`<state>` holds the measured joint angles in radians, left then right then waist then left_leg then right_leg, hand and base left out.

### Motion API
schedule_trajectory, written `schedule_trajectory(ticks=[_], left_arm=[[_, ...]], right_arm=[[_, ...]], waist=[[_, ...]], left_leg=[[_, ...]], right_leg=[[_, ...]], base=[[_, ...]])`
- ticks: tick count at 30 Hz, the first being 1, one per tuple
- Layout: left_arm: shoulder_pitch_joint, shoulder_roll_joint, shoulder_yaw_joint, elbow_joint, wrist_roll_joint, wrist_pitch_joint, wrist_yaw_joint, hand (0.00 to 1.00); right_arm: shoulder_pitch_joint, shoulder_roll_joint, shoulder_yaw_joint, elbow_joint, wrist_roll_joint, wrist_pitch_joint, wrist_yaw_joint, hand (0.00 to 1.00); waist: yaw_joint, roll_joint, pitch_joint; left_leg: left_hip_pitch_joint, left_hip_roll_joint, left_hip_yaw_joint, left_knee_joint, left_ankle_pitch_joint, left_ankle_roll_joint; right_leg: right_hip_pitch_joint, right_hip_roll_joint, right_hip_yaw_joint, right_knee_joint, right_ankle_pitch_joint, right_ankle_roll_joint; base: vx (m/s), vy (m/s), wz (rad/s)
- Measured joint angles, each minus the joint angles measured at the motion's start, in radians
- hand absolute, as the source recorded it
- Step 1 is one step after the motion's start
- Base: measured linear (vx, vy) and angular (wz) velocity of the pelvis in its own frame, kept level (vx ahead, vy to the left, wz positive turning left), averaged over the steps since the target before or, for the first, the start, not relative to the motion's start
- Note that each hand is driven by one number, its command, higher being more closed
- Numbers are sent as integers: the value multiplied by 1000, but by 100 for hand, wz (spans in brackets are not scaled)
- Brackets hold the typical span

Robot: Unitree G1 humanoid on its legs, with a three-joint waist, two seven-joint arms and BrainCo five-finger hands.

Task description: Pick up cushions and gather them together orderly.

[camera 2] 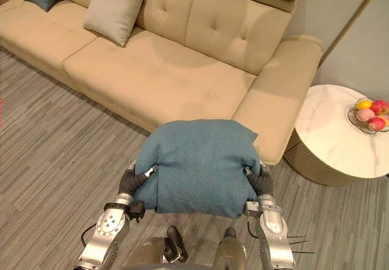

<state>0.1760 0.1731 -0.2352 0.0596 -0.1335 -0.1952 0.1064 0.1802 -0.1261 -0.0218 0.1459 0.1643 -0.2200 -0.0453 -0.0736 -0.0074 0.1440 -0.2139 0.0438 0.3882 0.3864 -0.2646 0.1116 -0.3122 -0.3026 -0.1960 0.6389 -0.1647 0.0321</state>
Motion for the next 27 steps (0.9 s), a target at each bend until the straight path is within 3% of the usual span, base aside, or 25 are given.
schedule_trajectory(ticks=[3, 5, 7, 9, 10, 12, 13, 14, 15, 16, 18, 19, 21, 22, 25, 27], left_arm=[[-1, 14, 0, 0, -1, 0, 3, 100], [-7, 18, -1, 0, -1, 0, 4, 100], [-16, 18, -3, 5, -1, 0, 4, 100], [-47, 19, -20, 24, -1, 0, 9, 100], [-47, 20, -22, 24, -1, 0, 10, 100], [-44, 19, -33, 27, 0, 0, 10, 100], [-49, -6, -32, 31, 7, 0, 11, 100], [-49, -17, -34, 30, 11, 0, 12, 100], [-49, -20, -33, 30, 11, 0, 13, 100], [-38, -29, -25, 30, 10, 2, 13, 100], [-31, -36, -30, 25, 9, 2, 13, 100], [-21, -38, -29, 6, 9, -1, 13, 100], [-18, -45, -26, -50, 7, -11, 13, 100], [-18, -46, -26, -53, 7, -11, 13, 100], [-10, -57, -18, -81, 8, -28, 14, 100], [16, -79, -15, -81, 8, -29, 20, 100]], right_arm=[[2, 7, 9, 1, 1, 0, 1, 100], [1, 2, 9, 1, 4, 0, 2, 100], [2, -1, 9, 14, 5, 0, 2, 100], [6, -3, 1, 27, 27, 2, 1, 100], [8, -3, 0, 26, 28, 2, 1, 100], [24, -13, -1, 18, 31, 1, 1, 100], [21, -28, -2, 15, 32, 4, 1, 100], [25, -40, -9, 1, 32, 7, 1, 100], [28, -39, -13, -14, 32, 13, 1, 100], [47, -35, -12, -69, 31, 27, 0, 100], [92, -33, -16, -160, 32, 30, -4, 100], [115, -31, -17, -238, 32, 25, -10, 100], [122, -30, -19, -328, 34, -9, -17, 100], [122, -30, -19, -331, 34, -10, -17, 100], [122, -29, -18, -361, 34, -16, -17, 100], [122, -29, -17, -358, 33, -15, -17, 100]], waist=[[4, -3, 1], [-5, 3, 4], [-28, 9, 11], [-36, 11, 19], [-42, 6, 16], [-57, -8, 0], [-62, 24, 1], [-62, 55, 2], [-61, 67, 5], [-42, 75, 9], [-21, 73, 12], [-23, 62, 15], [-21, 55, 11], [-21, 55, 11], [-8, 41, 11], [15, 42, 9]], left_leg=[[65, -3, -8, -16, -32, -23], [101, -9, -9, -38, -45, -36], [154, -10, -11, -62, -54, -52], [250, -18, -17, -100, -76, -92], [275, -29, -22, -112, -81, -103], [338, -54, -43, -114, -109, -151], [321, -11, -54, -13, -128, -183], [272, 50, -51, 130, -116, -205], [244, 85, -42, 224, -93, -232], [198, 181, -18, 445, 23, -231], [179, 261, 17, 604, 28, -229], [157, 296, 64, 646, 15, -206], [99, 320, 148, 564, -35, -123], [95, 321, 150, 555, -37, -119], [44, 301, 96, 313, -48, -112], [27, 246, -38, 128, -28, -147]], right_leg=[[-72, 46, 2, 35, -57, 11], [-135, 92, -1, -34, -53, 14], [-166, 138, -20, -175, 3, 24], [-170, 181, -52, -401, 159, 17], [-170, 182, -51, -439, 191, 8], [-159, 175, -38, -416, 267, -68], [-182, 182, -38, -324, 297, -102], [-171, 204, -53, -296, 253, -114], [-156, 225, -56, -282, 236, -124], [-93, 277, -44, -276, 195, -153], [-6, 318, -19, -301, 166, -162], [51, 327, 7, -334, 146, -165], [101, 336, 83, -389, 133, -171], [103, 336, 89, -392, 133, -170], [137, 339, 190, -410, 120, -152], [149, 338, 298, -412, 109, -133]], base=[[263, 25, 10], [290, 2, 2], [413, -42, 17], [510, -90, 16], [517, -130, 34], [559, -188, 33], [542, -234, 11], [533, -226, 0], [542, -199, -38], [529, -160, -57], [462, -121, -67], [359, -66, -58], [349, -21, -70], [244, 32, -80], [175, 94, -92], [202, 242, -133]])
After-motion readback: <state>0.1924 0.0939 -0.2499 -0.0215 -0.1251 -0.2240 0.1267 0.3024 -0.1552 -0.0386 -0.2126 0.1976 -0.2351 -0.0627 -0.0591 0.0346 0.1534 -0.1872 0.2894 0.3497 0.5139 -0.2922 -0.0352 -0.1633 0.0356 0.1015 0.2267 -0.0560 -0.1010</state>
